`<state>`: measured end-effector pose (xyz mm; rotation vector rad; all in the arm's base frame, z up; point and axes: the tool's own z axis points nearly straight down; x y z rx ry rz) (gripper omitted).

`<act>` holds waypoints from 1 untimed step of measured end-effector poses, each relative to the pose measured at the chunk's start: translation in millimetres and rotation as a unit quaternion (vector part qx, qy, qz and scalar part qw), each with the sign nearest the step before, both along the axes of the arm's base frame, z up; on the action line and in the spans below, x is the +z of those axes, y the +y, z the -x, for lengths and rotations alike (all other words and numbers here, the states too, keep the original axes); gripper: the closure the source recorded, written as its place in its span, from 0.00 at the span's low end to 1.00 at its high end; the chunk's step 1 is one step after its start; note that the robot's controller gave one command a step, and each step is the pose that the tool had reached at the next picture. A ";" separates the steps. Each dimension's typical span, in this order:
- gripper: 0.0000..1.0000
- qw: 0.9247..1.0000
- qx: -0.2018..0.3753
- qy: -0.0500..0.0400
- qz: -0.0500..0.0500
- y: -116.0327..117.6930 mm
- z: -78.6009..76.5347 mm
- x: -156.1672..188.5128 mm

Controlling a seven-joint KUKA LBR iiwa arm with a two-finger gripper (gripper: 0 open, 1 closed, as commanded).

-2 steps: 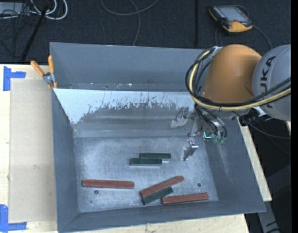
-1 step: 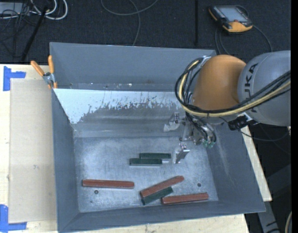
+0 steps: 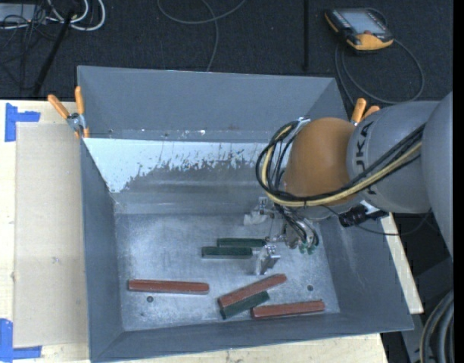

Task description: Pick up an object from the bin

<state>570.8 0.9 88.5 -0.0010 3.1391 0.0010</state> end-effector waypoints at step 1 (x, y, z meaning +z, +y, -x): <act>1.00 1.000 -0.010 0.000 0.000 1.4 2.0 -7.9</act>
Offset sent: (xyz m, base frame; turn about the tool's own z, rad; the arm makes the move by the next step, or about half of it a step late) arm 0.0000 0.0000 0.0000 0.0000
